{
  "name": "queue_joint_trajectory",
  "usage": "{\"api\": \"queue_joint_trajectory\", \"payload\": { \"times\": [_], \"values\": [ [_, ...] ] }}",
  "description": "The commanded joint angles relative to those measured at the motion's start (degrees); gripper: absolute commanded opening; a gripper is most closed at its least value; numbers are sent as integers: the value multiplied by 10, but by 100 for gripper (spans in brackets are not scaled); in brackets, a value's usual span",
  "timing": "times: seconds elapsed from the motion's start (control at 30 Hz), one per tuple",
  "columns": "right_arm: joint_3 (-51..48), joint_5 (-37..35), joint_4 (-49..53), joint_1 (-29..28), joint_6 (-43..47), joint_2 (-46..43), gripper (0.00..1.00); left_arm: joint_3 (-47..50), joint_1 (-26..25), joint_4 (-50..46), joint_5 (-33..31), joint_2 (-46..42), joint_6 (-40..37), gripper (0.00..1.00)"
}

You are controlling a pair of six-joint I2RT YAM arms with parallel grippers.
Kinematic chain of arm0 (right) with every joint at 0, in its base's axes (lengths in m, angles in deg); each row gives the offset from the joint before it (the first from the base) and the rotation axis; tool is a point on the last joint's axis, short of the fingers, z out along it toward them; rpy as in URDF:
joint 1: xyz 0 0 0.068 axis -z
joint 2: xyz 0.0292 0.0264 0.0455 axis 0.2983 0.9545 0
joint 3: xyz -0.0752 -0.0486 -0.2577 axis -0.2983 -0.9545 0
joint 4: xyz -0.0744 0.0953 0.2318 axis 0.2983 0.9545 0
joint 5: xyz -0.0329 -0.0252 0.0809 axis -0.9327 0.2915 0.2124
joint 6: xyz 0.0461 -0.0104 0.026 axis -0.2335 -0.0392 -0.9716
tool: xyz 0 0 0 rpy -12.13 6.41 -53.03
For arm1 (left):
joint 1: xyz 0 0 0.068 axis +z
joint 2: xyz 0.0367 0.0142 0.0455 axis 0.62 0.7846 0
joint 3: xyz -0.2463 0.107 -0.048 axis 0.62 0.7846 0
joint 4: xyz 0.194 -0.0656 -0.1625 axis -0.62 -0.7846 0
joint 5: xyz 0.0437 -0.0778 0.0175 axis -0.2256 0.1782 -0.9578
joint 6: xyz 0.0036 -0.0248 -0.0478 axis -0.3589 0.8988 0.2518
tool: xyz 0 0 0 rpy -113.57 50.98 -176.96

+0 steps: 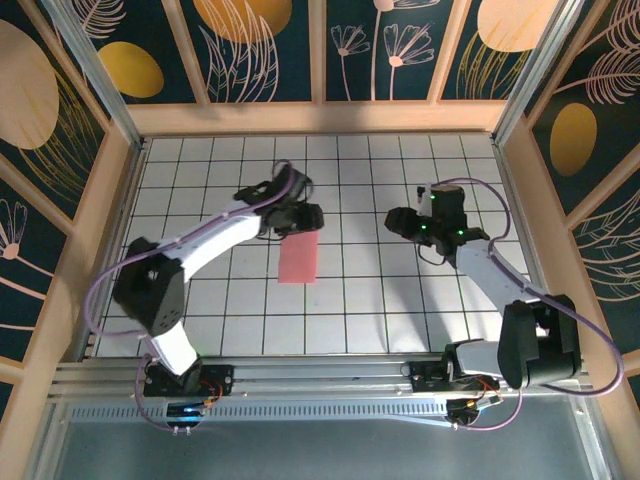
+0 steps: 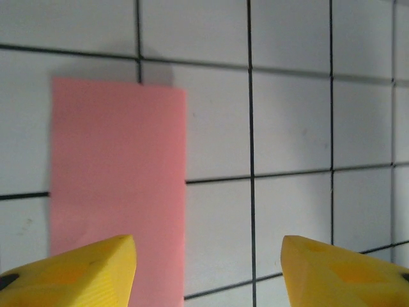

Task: Fold a paper plane with a square sheet of paper (fold left side to right side)
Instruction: Turn over the paper at the center of the table, then move the paper to the center of the table.

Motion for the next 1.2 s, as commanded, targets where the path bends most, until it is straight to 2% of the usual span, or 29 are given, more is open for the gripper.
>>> {"api": "queue_joint_trajectory", "payload": {
  "times": [0.0,0.17,0.3,0.5,0.8,1.03,1.17],
  "values": [
    [1,76,-65,-53,-70,45,38,102,49,162,92,-60,31,63],
    [26,90,-137,-140,-139,145,13,247,132,319,157,-133,103,65],
    [55,89,-194,-190,-179,221,1,312,173,373,172,-159,130,66],
    [125,64,-174,-232,-168,318,0,330,184,370,166,-164,117,66],
    [179,47,-116,-235,-131,396,0,333,185,349,149,-168,103,67],
    [182,18,-45,-225,-80,399,0,332,184,330,158,-166,84,66],
    [154,25,-32,-204,-51,380,0,335,184,326,191,-154,71,64]
  ]
}}
